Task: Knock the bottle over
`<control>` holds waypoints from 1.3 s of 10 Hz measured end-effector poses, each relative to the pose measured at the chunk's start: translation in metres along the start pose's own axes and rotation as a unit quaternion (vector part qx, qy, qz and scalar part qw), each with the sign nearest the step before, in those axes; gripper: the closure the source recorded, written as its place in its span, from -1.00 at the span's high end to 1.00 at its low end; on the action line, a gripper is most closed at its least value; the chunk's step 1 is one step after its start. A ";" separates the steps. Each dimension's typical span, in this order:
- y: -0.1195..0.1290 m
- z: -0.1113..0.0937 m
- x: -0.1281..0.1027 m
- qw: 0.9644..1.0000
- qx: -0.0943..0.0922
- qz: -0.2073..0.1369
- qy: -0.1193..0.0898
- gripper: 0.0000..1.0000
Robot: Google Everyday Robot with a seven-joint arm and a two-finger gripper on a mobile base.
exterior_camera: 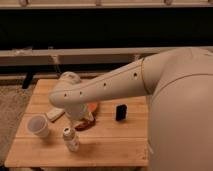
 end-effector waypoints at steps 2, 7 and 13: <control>0.012 0.003 0.007 1.000 -0.008 -0.016 0.016 0.30; 0.030 0.006 0.023 0.998 -0.017 -0.046 0.047 0.30; 0.038 0.001 0.030 0.997 -0.025 -0.059 0.050 0.30</control>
